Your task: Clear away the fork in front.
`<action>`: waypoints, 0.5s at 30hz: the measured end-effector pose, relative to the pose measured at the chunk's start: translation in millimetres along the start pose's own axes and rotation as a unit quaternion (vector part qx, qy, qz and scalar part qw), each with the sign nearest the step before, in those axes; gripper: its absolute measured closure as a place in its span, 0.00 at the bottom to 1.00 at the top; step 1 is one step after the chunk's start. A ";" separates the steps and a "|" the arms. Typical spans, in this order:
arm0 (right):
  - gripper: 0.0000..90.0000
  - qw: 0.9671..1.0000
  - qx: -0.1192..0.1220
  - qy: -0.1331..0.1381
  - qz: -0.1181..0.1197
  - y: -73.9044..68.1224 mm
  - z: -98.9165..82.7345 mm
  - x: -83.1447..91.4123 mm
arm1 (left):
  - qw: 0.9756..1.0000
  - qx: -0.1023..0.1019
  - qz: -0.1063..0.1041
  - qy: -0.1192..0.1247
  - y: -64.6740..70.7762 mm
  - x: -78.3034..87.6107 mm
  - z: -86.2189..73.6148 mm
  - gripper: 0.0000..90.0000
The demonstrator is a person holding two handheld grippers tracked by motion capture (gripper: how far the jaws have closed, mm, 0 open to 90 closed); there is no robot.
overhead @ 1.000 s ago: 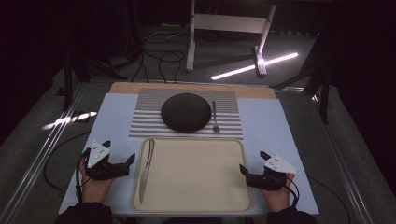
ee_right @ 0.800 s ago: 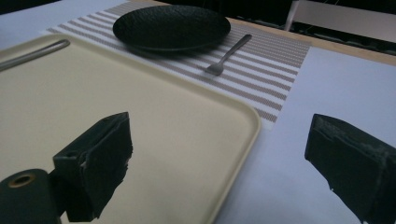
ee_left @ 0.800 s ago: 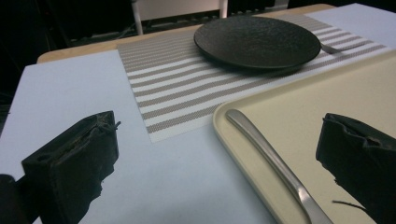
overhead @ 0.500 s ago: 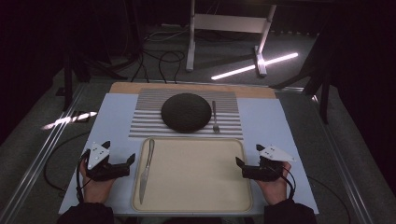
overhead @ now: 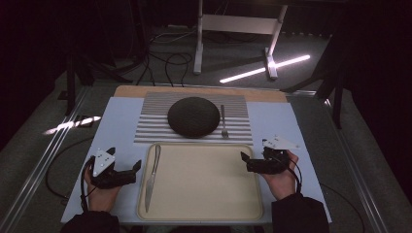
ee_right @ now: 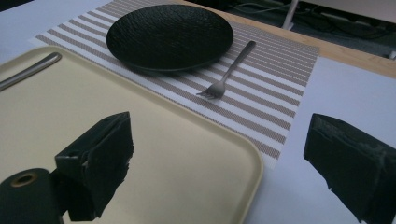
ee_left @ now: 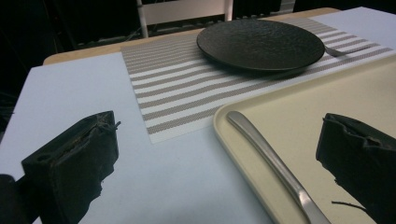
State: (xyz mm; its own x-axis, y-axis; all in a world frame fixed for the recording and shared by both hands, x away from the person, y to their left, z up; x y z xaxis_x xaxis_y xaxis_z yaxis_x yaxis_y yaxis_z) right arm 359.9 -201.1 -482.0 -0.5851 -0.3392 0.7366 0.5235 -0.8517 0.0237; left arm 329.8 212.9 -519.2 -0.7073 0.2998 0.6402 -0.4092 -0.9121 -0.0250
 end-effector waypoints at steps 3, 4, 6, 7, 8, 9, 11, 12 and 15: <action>0.09 1.000 -0.002 -0.010 -0.002 2.1 8.8 -1.0 | 1.000 -0.006 0.002 -0.002 2.0 -0.9 0.2 0.00; 0.09 1.000 -0.002 -0.011 -0.002 2.8 11.1 -1.2 | 1.000 -0.008 0.003 -0.003 2.3 -1.2 0.1 0.00; 0.09 1.000 -0.007 -0.016 0.002 3.5 17.2 -1.7 | 1.000 -0.010 0.006 -0.005 2.3 -1.9 -0.4 0.00; 0.09 1.000 -0.008 -0.016 0.001 3.4 20.5 -1.9 | 1.000 -0.010 0.006 -0.005 2.1 -1.9 -0.5 0.00; 0.08 1.000 -0.006 -0.017 -0.004 3.6 23.8 -2.0 | 1.000 -0.010 0.007 -0.005 1.7 -1.8 -0.5 0.00; 0.08 1.000 -0.003 -0.016 -0.008 3.7 27.3 -2.3 | 1.000 -0.009 0.007 -0.005 1.4 -1.7 -0.6 0.00; 0.08 1.000 -0.004 -0.015 -0.010 3.8 33.9 -3.5 | 1.000 -0.008 0.008 -0.004 1.0 -1.6 -0.7 0.00; 0.08 1.000 -0.005 -0.014 -0.009 3.9 37.3 -4.1 | 1.000 -0.008 0.007 -0.004 0.9 -1.6 -0.7 0.00; 0.08 1.000 -0.011 -0.005 -0.006 4.7 47.3 -6.5 | 1.000 -0.008 0.010 -0.003 0.7 -1.8 -0.7 0.00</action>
Point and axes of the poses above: each handheld gripper's, and its own axes: x roughly backward along the jaws, z roughly out of its top, y roughly to its right, the point moved 8 cm from there along -x, roughly forward along the jaws, and after that the axes turned 15 degrees about -y, right-handed, at the moved point
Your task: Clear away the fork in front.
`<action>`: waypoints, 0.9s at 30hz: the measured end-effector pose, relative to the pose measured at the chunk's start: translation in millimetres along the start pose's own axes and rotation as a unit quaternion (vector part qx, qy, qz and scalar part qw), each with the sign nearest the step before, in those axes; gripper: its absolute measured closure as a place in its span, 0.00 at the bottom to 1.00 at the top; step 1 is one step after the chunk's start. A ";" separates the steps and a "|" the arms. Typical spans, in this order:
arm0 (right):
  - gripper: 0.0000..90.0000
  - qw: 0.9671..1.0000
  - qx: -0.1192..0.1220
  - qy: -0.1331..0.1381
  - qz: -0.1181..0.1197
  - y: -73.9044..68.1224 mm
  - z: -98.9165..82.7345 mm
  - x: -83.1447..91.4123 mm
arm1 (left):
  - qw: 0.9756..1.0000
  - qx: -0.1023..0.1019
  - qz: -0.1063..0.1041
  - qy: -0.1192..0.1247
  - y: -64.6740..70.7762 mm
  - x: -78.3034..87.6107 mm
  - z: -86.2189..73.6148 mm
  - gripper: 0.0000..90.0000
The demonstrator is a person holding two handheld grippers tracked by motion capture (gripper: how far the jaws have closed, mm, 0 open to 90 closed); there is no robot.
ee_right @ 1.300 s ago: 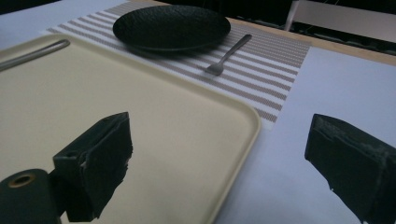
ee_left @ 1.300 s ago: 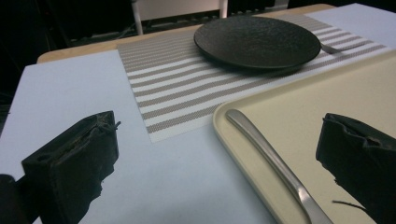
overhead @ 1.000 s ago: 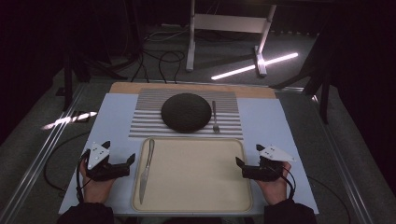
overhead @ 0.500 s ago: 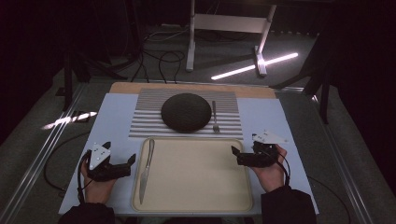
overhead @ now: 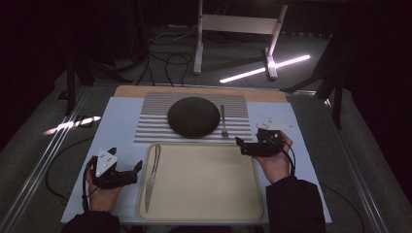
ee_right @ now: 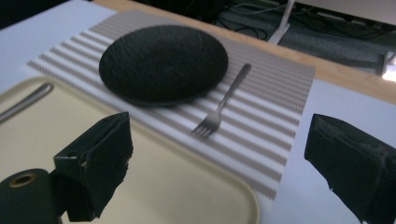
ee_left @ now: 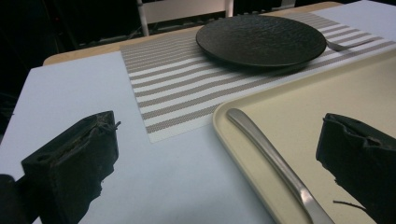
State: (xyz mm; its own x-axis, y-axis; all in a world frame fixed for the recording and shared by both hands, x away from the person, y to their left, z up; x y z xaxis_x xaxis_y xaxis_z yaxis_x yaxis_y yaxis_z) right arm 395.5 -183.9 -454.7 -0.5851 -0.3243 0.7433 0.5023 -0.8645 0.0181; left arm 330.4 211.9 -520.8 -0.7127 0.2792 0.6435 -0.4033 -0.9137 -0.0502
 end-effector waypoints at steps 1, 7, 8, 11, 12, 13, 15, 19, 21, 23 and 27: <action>0.08 1.000 -0.001 0.003 0.000 0.1 3.1 -1.0 | 1.000 0.000 0.000 0.000 0.0 0.0 0.0 0.00; 0.08 1.000 -0.004 0.006 -0.001 0.7 16.5 -10.2 | 1.000 0.001 0.002 0.001 -0.6 -0.4 -0.3 0.00; 0.08 1.000 -0.007 0.009 -0.002 0.9 19.5 -11.1 | 1.000 0.002 0.002 0.002 -0.7 -0.2 -0.2 0.00; 0.09 1.000 -0.017 0.026 0.000 1.7 29.3 -14.1 | 1.000 0.003 0.001 0.004 -1.2 0.2 -0.3 0.00; 0.09 0.999 -0.022 0.031 -0.002 1.9 32.2 -15.4 | 1.000 0.004 0.001 0.004 -1.5 0.2 -0.4 0.00; 0.09 0.999 -0.024 0.035 -0.005 2.6 34.7 -17.1 | 1.000 0.005 0.002 0.005 -1.8 0.4 -0.4 0.00; 0.09 0.999 -0.028 0.039 -0.008 3.5 38.9 -21.0 | 1.000 0.008 0.001 0.004 -2.5 0.6 -0.5 0.00; 0.09 0.999 -0.003 0.031 -0.032 3.2 46.9 -30.4 | 1.000 0.008 0.001 0.005 -2.5 0.7 -0.2 0.00; 0.09 0.999 0.000 0.031 -0.034 2.7 51.4 -34.5 | 1.000 0.009 0.000 0.005 -2.5 0.7 -0.3 0.00; 0.09 0.999 -0.005 0.030 -0.038 4.2 55.8 -38.7 | 1.000 0.010 0.000 0.004 -2.7 0.7 -0.3 0.00; 0.09 0.998 -0.015 0.033 -0.044 8.9 62.6 -47.6 | 1.000 0.011 0.000 0.003 -3.1 0.3 -0.6 0.00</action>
Point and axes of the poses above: each handheld gripper's, and its own axes: x roughly backward along the jaws, z roughly out of its top, y roughly to its right, the point moved 8 cm from there along -x, roughly forward along the jaws, and after that the axes turned 15 degrees about -y, right-handed, at the moved point
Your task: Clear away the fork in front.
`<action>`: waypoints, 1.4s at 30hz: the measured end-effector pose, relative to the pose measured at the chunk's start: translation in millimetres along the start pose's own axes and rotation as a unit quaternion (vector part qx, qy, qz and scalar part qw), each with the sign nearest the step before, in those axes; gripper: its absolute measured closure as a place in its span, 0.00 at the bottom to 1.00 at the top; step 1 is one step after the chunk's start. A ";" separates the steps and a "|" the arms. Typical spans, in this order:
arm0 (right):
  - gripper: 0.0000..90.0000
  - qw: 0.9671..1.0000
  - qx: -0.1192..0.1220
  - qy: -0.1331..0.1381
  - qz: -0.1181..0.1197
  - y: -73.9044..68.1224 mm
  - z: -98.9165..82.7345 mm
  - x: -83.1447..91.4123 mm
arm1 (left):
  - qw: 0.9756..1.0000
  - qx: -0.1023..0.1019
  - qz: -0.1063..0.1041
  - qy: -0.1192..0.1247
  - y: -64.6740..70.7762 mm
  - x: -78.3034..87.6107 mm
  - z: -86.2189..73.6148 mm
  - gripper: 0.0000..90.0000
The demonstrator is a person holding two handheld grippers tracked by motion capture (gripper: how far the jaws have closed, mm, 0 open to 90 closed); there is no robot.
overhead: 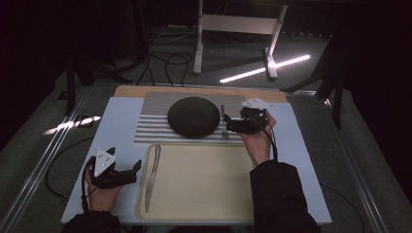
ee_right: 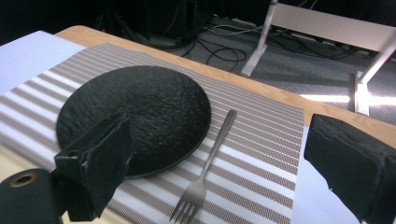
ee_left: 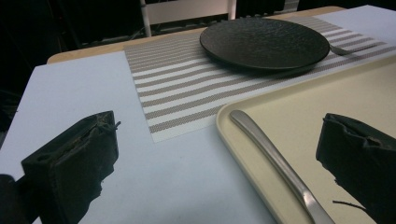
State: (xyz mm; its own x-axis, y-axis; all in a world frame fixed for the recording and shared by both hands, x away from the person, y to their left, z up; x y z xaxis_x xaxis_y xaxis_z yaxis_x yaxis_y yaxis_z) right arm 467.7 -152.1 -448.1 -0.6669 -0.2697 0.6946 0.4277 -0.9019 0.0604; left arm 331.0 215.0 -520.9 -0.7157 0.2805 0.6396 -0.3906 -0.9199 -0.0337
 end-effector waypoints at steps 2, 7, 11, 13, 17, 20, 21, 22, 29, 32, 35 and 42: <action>0.09 1.000 -0.005 -0.004 -0.004 3.3 1.0 -6.1 | 1.000 0.000 0.000 0.001 0.0 -0.3 -0.1 0.00; 0.09 1.000 -0.014 -0.011 -0.009 7.8 10.7 -15.5 | 1.000 0.003 0.002 0.000 -1.3 -0.2 -0.4 0.00; 0.09 1.000 -0.015 -0.020 -0.015 9.1 20.5 -24.3 | 1.000 0.004 0.000 0.001 -1.5 -0.2 -0.6 0.00; 0.09 0.999 -0.017 -0.025 -0.016 9.4 23.5 -30.1 | 1.000 0.005 -0.001 0.002 -1.6 -0.1 -0.6 0.00; 0.09 0.999 -0.018 -0.044 -0.018 11.4 21.2 -45.6 | 1.000 0.006 -0.001 0.003 -2.4 0.3 -1.1 0.00; 0.09 0.998 -0.020 -0.056 -0.017 12.8 16.6 -57.6 | 1.000 0.009 -0.002 0.004 -3.1 0.4 -1.2 0.00; 0.09 0.998 -0.021 -0.059 -0.016 12.6 15.3 -61.0 | 1.000 0.010 -0.002 0.005 -3.3 0.4 -1.2 0.00; 0.09 0.998 -0.020 -0.063 -0.016 12.4 14.1 -64.0 | 1.000 0.010 -0.002 0.005 -3.5 0.4 -1.2 0.00; 0.09 0.997 -0.020 -0.077 -0.014 13.0 8.0 -81.8 | 1.000 0.011 -0.002 0.007 -4.4 1.0 -1.3 0.00; 0.10 0.996 -0.022 -0.085 -0.016 14.8 3.9 -88.9 | 1.000 0.012 -0.001 0.007 -5.0 1.8 -1.4 0.00; 0.10 0.994 -0.025 -0.100 -0.021 17.8 -0.9 -97.0 | 1.000 0.014 -0.002 0.009 -5.1 2.2 -1.2 0.00; 0.11 0.991 -0.020 -0.126 -0.035 21.9 -12.2 -110.8 | 1.000 0.015 -0.003 0.009 -5.9 2.7 -1.5 0.00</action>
Point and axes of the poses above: each handheld gripper's, and its own axes: x roughly backward along the jaws, z roughly out of its top, y roughly to its right, the point moved 8 cm from there along -x, roughly forward along the jaws, and after that the axes turned 15 degrees about -y, right-handed, at the moved point
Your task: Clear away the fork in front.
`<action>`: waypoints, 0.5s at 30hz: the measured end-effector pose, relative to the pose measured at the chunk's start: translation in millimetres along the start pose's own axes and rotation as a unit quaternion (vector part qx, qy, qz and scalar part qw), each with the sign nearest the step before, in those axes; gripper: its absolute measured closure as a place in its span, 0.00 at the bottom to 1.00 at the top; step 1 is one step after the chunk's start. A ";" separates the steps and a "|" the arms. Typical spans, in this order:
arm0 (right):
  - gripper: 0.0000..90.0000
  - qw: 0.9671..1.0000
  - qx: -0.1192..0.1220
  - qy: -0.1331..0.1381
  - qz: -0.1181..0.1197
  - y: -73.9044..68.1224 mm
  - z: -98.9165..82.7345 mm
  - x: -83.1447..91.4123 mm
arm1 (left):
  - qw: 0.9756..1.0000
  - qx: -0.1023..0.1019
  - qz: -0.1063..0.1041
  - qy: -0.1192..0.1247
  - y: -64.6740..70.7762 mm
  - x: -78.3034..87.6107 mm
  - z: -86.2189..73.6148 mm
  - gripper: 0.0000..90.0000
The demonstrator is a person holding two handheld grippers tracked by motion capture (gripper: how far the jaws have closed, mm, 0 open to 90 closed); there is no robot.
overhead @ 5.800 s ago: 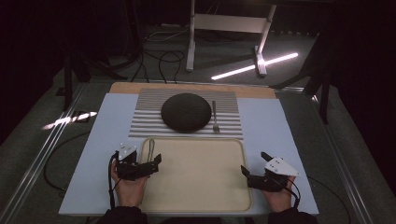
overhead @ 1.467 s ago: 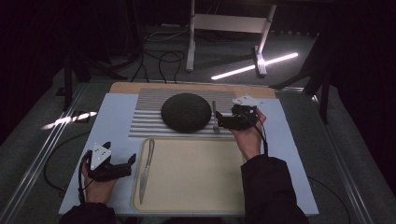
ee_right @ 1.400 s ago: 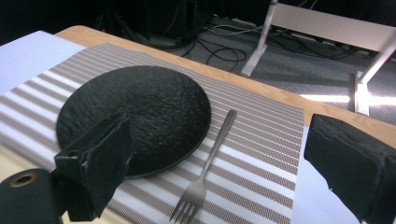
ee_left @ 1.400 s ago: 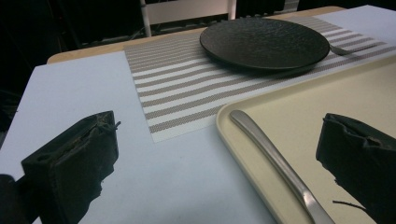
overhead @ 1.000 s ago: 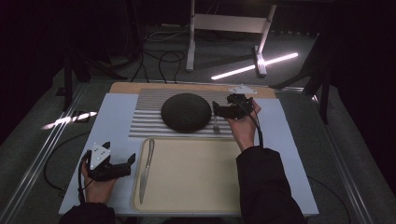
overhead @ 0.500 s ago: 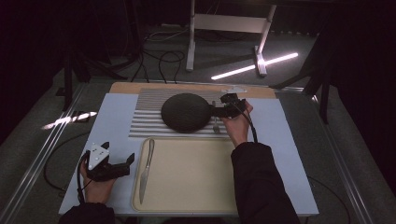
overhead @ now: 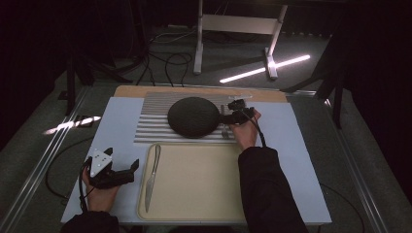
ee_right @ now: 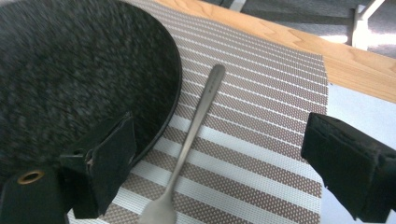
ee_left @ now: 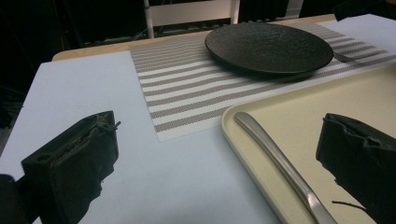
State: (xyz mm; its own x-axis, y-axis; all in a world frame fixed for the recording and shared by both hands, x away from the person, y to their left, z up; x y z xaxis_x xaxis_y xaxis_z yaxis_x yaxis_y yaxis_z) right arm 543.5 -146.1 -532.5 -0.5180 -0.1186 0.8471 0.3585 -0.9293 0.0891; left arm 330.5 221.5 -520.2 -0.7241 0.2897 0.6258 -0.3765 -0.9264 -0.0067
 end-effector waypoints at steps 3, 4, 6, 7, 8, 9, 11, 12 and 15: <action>0.14 1.000 0.002 -0.007 0.000 -0.4 -2.2 -4.3 | 1.000 0.000 0.000 0.000 0.1 0.1 -0.2 0.00; 0.14 1.000 0.001 -0.009 0.003 -0.6 -2.6 -5.7 | 1.000 0.000 0.000 0.000 0.2 0.1 -0.1 0.00; 0.16 1.000 0.000 -0.016 0.004 -0.3 -3.7 -8.7 | 1.000 0.000 0.000 0.000 0.2 0.2 -0.2 0.00; 0.18 1.000 -0.003 -0.020 0.006 -0.3 -4.3 -10.3 | 1.000 0.000 0.000 0.000 0.2 0.2 -0.2 0.00; 0.20 1.000 -0.003 -0.022 0.008 -0.1 -4.9 -11.9 | 1.000 0.000 0.000 -0.001 0.1 0.2 -0.3 0.00; 0.23 1.000 -0.004 -0.025 0.013 -0.5 -5.8 -13.4 | 1.000 0.001 0.000 -0.001 0.0 0.2 -0.4 0.00; 0.29 0.999 -0.004 -0.032 0.013 -0.5 -7.4 -16.5 | 1.000 0.001 0.000 -0.001 0.0 0.5 -0.4 0.00; 0.32 0.999 -0.004 -0.034 0.013 -0.9 -8.1 -17.9 | 1.000 0.001 0.000 -0.001 -0.1 0.6 -0.5 0.00; 0.48 0.999 -0.006 -0.045 0.026 -3.9 -10.0 -23.2 | 1.000 0.001 0.000 -0.001 -0.3 0.8 -0.6 0.00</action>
State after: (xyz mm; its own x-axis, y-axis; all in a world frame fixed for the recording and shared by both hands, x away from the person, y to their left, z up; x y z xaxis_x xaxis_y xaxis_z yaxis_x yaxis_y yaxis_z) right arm 546.4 -143.2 -557.7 -0.4267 -0.1356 0.8942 0.3741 -0.9266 0.0379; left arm 329.7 222.2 -520.2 -0.7229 0.2889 0.6276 -0.3750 -0.9270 -0.0052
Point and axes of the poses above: each handheld gripper's, and its own axes: x roughly backward along the jaws, z roughly out of its top, y roughly to its right, the point moved 8 cm from there along -x, roughly forward along the jaws, and after that the axes turned 15 degrees about -y, right-handed, at the moved point
